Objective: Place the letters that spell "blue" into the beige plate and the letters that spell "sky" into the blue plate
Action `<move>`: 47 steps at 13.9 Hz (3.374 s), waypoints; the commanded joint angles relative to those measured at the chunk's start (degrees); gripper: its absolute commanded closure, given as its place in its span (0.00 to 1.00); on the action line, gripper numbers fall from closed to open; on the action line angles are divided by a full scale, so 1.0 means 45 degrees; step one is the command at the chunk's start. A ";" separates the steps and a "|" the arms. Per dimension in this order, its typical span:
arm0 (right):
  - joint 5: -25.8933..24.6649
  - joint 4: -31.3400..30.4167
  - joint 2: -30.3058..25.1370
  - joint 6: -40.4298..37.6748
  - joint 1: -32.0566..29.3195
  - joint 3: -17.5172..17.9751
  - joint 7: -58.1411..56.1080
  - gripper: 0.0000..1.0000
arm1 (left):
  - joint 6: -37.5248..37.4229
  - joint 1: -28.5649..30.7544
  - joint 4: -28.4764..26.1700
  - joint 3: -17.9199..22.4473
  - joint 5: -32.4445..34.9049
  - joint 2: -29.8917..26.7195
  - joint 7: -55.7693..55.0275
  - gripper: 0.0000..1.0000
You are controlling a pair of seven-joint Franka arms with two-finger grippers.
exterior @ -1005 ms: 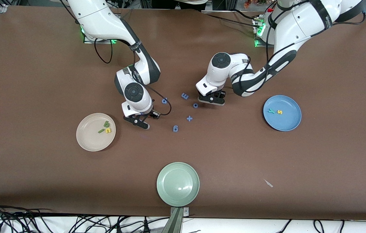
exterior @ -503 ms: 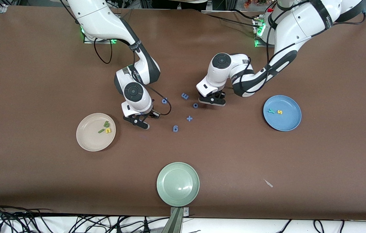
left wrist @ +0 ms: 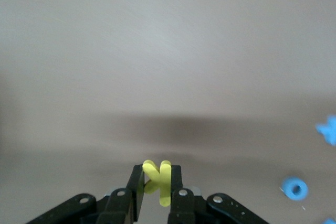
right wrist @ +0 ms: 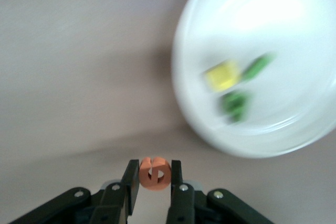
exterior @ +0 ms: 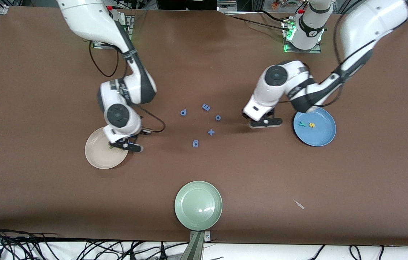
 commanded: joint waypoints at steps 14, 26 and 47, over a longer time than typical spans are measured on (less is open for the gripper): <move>0.0224 -0.0571 -0.0444 0.0038 -0.0140 -0.1630 -0.3649 0.26 | -0.1718 0.6785 -0.2180 -0.1450 -0.0168 -0.0264 0.5012 0.91; 0.1476 0.4059 -0.2824 -0.6113 -0.0160 -0.3092 -0.4173 0.00 | -0.1912 0.6843 -0.1871 -0.1389 -0.0460 -0.0340 0.4605 0.27; -0.1160 0.3004 -0.6850 -0.8030 -0.6879 0.4035 -0.4606 0.00 | -1.3004 0.0771 1.3149 0.2179 -0.3955 -0.0769 0.8916 0.00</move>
